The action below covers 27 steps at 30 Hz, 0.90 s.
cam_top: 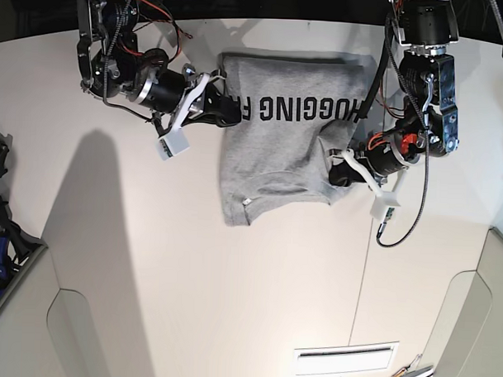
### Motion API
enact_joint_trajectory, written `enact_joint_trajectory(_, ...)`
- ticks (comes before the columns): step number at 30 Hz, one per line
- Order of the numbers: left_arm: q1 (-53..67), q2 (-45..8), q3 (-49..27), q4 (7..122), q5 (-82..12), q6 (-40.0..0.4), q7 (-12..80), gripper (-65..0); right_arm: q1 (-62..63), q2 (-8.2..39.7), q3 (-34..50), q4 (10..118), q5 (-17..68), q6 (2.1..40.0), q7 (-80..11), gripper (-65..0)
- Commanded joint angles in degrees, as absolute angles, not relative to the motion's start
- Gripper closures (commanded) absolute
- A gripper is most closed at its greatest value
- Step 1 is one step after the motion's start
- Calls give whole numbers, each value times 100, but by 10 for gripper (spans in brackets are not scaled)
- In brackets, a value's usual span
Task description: Fold the T-shirt properly
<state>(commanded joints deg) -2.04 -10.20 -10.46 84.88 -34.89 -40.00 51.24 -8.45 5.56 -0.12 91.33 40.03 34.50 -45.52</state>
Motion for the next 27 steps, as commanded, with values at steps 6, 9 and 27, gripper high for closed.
enact_joint_trajectory(6,-296,-1050,-1142,8764,-3793,-4000,5301,-43,-810,558,108,9168,3981,3450,-4552,0)
enact_joint_trajectory(9,-231,-1055,-1444,9238,-3977,-4000,5524,-43,-814,572,427,9319,3988,3450,-4748,0)
enact_joint_trajectory(27,3505,-1542,-2777,11594,-5081,-4000,6368,-43,-2617,2491,790,10801,4659,3454,-5430,0)
